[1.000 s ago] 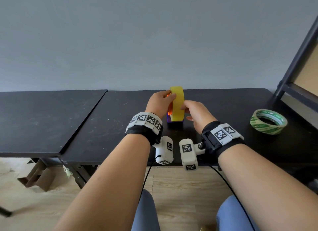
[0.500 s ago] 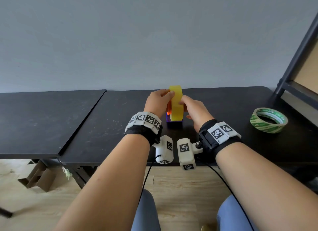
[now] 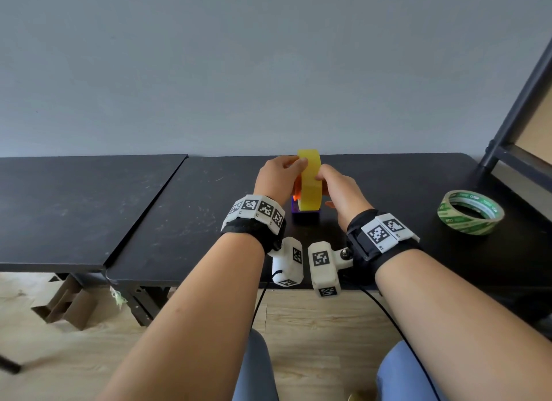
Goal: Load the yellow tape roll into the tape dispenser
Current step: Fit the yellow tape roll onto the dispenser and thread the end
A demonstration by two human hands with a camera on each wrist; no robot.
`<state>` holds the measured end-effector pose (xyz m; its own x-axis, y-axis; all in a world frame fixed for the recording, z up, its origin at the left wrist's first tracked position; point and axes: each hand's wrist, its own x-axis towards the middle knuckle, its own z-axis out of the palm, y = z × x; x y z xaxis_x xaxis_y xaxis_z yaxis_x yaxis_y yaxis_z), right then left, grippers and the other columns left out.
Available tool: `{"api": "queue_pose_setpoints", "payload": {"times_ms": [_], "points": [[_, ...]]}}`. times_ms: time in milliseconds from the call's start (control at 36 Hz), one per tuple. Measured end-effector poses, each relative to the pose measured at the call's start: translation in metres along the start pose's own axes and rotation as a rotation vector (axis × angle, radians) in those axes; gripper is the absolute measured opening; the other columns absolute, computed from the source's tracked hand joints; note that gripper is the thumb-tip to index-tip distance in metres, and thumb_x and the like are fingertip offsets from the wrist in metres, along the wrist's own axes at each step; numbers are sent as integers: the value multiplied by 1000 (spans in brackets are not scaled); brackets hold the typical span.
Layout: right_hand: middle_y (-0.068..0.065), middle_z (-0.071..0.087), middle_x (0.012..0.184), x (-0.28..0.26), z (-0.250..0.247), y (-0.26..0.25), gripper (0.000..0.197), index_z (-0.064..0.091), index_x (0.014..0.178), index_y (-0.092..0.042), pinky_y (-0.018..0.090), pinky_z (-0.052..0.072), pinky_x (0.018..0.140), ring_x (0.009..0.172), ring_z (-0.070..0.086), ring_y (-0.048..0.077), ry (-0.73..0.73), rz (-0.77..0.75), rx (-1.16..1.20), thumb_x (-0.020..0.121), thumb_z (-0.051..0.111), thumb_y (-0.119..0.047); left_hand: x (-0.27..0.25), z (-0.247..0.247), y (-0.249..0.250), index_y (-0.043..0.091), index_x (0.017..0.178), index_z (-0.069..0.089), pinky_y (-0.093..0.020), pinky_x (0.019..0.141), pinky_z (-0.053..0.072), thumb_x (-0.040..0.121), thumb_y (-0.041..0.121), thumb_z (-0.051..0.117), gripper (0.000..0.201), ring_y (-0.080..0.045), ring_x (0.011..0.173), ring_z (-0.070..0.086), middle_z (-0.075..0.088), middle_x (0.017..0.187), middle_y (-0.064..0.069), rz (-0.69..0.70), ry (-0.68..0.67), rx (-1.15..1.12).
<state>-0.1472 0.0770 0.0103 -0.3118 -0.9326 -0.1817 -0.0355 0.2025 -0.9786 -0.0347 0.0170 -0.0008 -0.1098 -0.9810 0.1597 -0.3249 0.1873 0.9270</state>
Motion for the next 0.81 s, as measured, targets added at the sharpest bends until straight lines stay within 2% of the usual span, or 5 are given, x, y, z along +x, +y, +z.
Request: {"api": "queue_pose_setpoints", "payload": {"times_ms": [194,361,472,583,805], "points": [[15,69,117,-6,2,-5,25,64,97,-13,29,42,68,89,61,19,-2,-11,-8,86,54,-32,-1,-3,3,14,120,64,-46,84,60,92,47,52,45,-26,95,70,71,107,-10,-8,-14,26],[2,69,88,-7,0,-5,18,62,83,-19,26,39,59,73,60,11,-11,0,-3,90,52,-31,-5,-6,2,17,133,58,-42,88,59,90,30,61,44,-21,96,70,68,116,-11,-54,-84,-76],[1,67,89,-10,1,-5,17,62,84,-20,27,39,61,77,60,11,-25,0,1,90,51,-31,-6,-7,1,15,132,57,-40,84,60,88,26,67,47,-19,84,68,66,116,-17,-67,-71,-143],[1,67,94,-9,-2,-5,14,62,85,-20,28,41,68,88,60,15,-28,11,3,88,51,-29,-7,-3,5,14,132,57,-46,85,59,85,32,68,51,-32,103,68,63,123,-18,-65,-51,-96],[14,61,123,-2,-3,-2,18,62,97,-11,46,43,103,117,56,29,-15,45,-29,84,53,-17,-2,0,6,16,124,60,-45,79,61,86,41,63,45,-27,92,71,68,112,-12,-48,-5,-35]]}}
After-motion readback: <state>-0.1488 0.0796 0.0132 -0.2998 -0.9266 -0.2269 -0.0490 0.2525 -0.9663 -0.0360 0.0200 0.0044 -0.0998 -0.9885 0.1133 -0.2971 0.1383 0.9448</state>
